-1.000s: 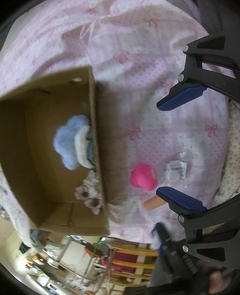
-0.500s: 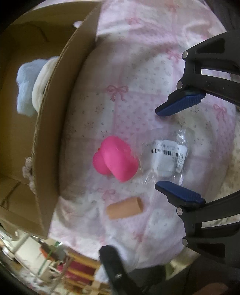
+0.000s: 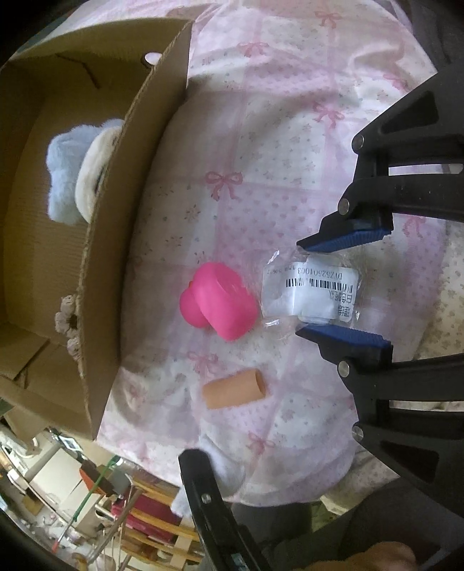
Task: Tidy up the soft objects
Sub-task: 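Carry the sock and the plastic bag over the box with both tools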
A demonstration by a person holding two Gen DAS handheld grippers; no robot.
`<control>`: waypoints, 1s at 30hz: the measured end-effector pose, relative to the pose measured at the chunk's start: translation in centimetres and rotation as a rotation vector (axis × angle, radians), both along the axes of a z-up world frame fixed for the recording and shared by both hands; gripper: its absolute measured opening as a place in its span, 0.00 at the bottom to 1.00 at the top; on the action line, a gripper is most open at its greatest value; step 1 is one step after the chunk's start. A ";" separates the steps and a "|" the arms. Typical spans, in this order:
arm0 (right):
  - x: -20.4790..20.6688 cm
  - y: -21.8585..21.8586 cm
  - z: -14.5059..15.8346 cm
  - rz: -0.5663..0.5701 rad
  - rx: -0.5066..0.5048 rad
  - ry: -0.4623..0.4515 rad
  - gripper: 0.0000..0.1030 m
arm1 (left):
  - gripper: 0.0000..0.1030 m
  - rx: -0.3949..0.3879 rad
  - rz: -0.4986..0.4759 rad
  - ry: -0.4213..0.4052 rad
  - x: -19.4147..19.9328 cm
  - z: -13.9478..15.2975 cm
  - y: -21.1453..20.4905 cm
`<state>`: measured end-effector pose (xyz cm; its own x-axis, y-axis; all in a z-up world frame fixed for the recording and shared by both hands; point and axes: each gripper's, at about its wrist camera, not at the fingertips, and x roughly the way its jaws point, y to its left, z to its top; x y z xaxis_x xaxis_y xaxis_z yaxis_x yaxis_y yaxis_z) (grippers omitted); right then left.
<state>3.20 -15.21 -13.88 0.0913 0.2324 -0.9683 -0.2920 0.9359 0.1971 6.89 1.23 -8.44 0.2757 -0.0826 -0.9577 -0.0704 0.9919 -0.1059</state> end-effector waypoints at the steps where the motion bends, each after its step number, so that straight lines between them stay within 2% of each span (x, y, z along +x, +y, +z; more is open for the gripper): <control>1: -0.2 -0.1 0.0 -0.005 -0.001 0.000 0.40 | 0.23 0.006 0.001 -0.001 0.0 0.0 0.0; 4: 0.0 -0.2 0.3 -0.020 0.003 -0.004 0.40 | 0.23 0.049 0.017 -0.027 -0.1 0.3 0.3; 11: 0.2 -2.3 3.5 -0.044 0.063 -0.055 0.40 | 0.23 0.042 0.056 -0.059 -0.2 1.1 1.4; 20: 1.1 -4.6 8.9 -0.116 0.142 -0.201 0.40 | 0.23 0.048 0.044 -0.056 0.0 1.0 0.9; 30: 2.8 -7.0 11.7 -0.203 0.175 -0.306 0.39 | 0.23 0.055 0.037 -0.052 0.0 0.8 0.5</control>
<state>5.98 -22.24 -2.23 0.4303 0.3383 -0.8369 -0.1742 0.9408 0.2908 6.91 1.77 -7.60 0.3273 -0.0188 -0.9447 -0.1031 0.9931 -0.0554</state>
